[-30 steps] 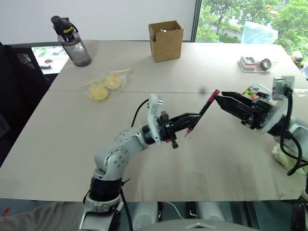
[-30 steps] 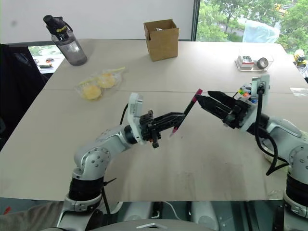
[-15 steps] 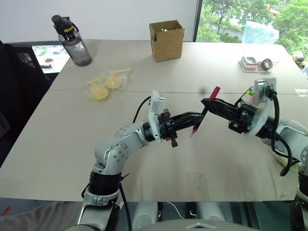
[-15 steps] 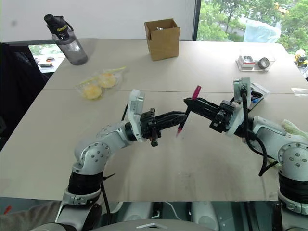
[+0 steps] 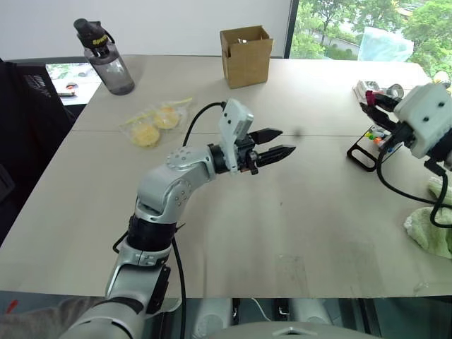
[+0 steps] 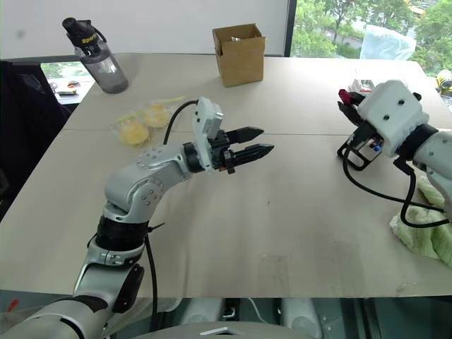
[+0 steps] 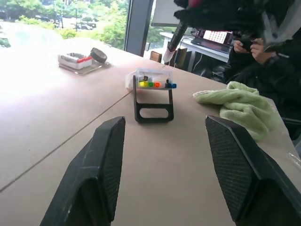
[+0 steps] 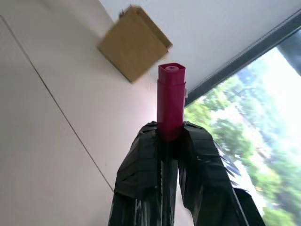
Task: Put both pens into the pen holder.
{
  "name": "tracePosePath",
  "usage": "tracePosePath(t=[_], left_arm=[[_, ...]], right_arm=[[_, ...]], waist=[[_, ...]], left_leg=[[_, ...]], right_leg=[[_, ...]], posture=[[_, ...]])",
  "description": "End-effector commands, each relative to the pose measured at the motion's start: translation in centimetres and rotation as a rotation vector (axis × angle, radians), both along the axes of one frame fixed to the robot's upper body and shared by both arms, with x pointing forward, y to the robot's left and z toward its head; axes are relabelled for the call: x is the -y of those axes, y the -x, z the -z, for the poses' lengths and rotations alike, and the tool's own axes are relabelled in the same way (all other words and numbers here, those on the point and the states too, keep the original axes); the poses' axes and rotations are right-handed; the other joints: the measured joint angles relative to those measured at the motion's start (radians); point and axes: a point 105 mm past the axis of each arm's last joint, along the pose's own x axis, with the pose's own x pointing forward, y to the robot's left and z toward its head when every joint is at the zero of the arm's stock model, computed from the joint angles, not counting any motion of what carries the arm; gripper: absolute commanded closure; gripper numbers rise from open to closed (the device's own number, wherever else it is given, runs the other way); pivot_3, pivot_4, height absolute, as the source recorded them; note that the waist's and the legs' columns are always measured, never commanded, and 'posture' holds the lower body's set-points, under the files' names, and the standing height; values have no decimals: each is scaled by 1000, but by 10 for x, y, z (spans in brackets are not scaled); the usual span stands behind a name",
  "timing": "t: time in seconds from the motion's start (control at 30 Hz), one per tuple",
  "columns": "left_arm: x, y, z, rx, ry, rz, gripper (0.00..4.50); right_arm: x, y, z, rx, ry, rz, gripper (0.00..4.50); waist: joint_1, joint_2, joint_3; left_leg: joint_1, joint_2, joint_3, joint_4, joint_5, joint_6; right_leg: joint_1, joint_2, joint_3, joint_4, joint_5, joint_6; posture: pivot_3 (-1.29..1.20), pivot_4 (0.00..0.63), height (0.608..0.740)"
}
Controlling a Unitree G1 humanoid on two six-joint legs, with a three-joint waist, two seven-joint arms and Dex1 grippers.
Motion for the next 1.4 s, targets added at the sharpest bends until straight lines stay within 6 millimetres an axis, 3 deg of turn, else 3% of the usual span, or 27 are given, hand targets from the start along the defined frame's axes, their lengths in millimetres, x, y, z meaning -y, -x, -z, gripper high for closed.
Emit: tracePosePath(t=[0.03,0.2,0.4,1.1,1.4], left_arm=[[7,12,-13,42,1,50,1750],[15,21,-18,4,-34,66,1750],[15,23,-17,15,-105,34,1750],[4,29,-11,56,-159,-23,1750],[0,32,-15,72,-154,-55,1750]], right_arm=[[3,10,-8,155,44,13,4441],[5,16,15,234,98,-3,4441],[5,13,34,207,77,-43,4441],[23,-23,54,215,62,-73,4441],[45,-34,63,194,65,-14,4441]], waist=[[-2,0,0],[-1,1,1],[-3,1,1],[-3,2,1],[-3,2,1]], left_leg=[[0,0,0,0,0,0],[0,1,-1,0,1,-3],[4,0,0,0,1,-3],[4,0,0,1,2,-3],[4,0,1,1,2,-3]], right_leg=[[0,-1,0,0,0,1],[-1,-1,-1,2,-1,1],[1,0,0,3,0,1],[1,-1,1,5,0,0],[1,-2,1,5,0,0]], posture=[[0,150,736],[0,150,736],[0,150,736],[0,150,736],[0,150,736]])
